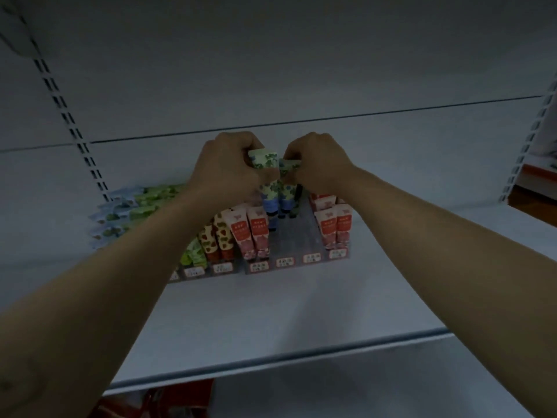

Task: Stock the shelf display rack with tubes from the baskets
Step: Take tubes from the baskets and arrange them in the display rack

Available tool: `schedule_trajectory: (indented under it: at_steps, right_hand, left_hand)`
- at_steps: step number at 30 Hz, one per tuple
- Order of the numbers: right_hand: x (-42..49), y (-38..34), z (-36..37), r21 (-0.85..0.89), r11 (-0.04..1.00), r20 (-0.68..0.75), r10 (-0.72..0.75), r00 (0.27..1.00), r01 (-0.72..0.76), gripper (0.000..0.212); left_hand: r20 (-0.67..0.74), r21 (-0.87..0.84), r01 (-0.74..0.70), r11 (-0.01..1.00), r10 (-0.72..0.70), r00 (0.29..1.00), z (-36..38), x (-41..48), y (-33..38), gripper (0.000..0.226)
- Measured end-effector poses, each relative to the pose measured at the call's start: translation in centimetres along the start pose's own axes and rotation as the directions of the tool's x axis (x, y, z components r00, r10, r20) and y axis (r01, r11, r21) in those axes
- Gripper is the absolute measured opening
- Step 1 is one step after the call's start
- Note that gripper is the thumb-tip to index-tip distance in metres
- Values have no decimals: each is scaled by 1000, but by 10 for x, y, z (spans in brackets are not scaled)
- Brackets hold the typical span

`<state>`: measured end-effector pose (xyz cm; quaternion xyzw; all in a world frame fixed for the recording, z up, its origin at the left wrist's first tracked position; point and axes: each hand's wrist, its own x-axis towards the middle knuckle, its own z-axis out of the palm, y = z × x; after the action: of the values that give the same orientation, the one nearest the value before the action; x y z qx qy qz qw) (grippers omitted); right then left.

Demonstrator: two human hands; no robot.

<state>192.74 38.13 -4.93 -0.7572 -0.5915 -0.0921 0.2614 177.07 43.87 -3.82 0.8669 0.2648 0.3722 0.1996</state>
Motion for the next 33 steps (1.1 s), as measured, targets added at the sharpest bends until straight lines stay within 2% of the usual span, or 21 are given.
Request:
schedule_trajectory:
  at_steps: [4, 11, 14, 18, 21, 24, 26, 28, 31, 33]
  right_hand:
    - [15, 11, 25, -31, 999, 63, 27, 998, -25, 32]
    - [19, 30, 26, -51, 999, 2, 10, 1000, -10, 24]
    - [16, 33, 30, -59, 998, 6, 25, 1000, -24, 23]
    - [19, 29, 39, -83, 996, 15, 17, 1000, -16, 43]
    - [22, 28, 35, -142, 990, 31, 10, 999, -6, 28]
    - [21, 31, 36, -150, 989, 18, 7, 1000, -4, 43]
    - [21, 33, 38, -139, 990, 10, 13, 1000, -11, 47]
    - [24, 32, 37, -141, 990, 22, 22, 1000, -19, 39]
    - [30, 27, 34, -109, 994, 61, 20, 998, -13, 11]
    - [31, 25, 34, -70, 998, 67, 14, 998, -9, 13]
  left_hand:
    - [78, -76, -15, 997, 21, 997, 7, 8, -14, 28]
    - [134, -78, -33, 996, 43, 990, 18, 16, -33, 23]
    - [151, 41, -35, 999, 29, 988, 19, 23, -40, 27]
    - [190, 181, -66, 981, 31, 981, 20, 31, -36, 26]
    - [186, 192, -121, 974, 85, 979, 15, 37, -28, 25]
    - [124, 147, -169, 975, 151, 981, 6, 47, -21, 23]
    - [139, 136, -173, 975, 154, 978, 2, 52, -20, 22]
    - [226, 156, -175, 972, 137, 964, 5, 53, -20, 24]
    - [295, 158, -160, 974, 108, 949, 14, 50, -23, 28]
    - [319, 177, -164, 971, 101, 942, 22, 47, -26, 27]
